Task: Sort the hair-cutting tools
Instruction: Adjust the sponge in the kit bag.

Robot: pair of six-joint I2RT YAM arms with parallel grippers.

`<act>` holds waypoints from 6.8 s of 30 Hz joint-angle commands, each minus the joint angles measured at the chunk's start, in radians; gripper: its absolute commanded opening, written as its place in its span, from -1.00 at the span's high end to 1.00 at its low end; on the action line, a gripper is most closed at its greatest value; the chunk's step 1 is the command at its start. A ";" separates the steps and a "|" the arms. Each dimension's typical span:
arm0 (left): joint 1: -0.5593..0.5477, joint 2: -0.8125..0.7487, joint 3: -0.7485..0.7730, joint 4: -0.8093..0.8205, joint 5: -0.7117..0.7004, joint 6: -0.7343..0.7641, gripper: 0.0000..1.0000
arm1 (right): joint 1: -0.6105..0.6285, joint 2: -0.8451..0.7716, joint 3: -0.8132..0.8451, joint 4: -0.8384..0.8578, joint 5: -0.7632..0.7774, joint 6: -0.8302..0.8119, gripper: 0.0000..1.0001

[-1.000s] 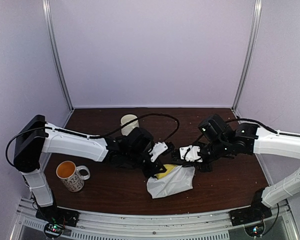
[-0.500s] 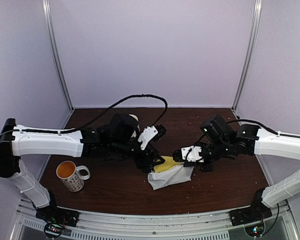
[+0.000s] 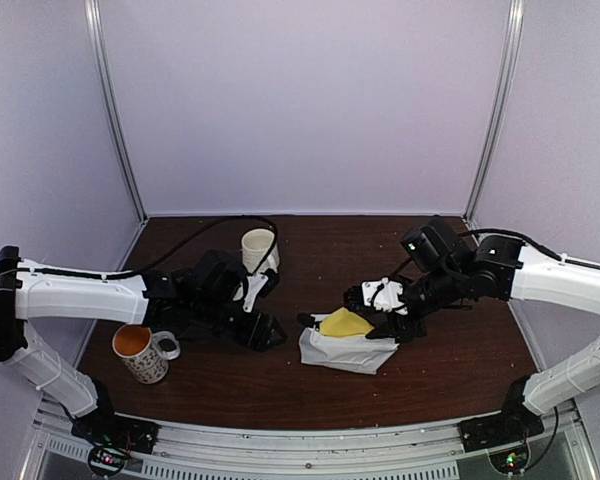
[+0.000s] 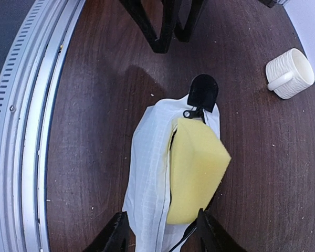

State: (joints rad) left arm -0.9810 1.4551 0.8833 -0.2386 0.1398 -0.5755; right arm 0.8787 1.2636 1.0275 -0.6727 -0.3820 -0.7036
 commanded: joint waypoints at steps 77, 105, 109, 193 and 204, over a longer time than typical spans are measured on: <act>0.138 0.195 0.136 0.339 0.421 -0.099 1.00 | 0.137 0.525 0.342 -0.167 0.352 0.245 1.00; 0.145 0.197 0.088 0.390 0.406 -0.075 1.00 | -0.004 0.244 0.127 -0.015 0.089 0.153 0.51; 0.145 0.204 0.083 0.405 0.410 -0.082 1.00 | 0.000 0.282 0.129 -0.002 0.088 0.147 0.65; 0.146 0.493 0.576 -0.004 0.356 0.213 -0.96 | -0.162 0.314 0.125 0.089 0.019 -0.226 1.00; 0.164 0.602 0.646 -0.030 0.346 0.165 -0.96 | -0.141 0.266 0.066 0.125 0.050 -0.232 1.00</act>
State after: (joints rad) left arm -0.8204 2.0083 1.4918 -0.2623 0.4686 -0.4095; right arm 0.7273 1.5639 1.1088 -0.5785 -0.3607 -0.9382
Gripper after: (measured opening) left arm 0.977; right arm 0.010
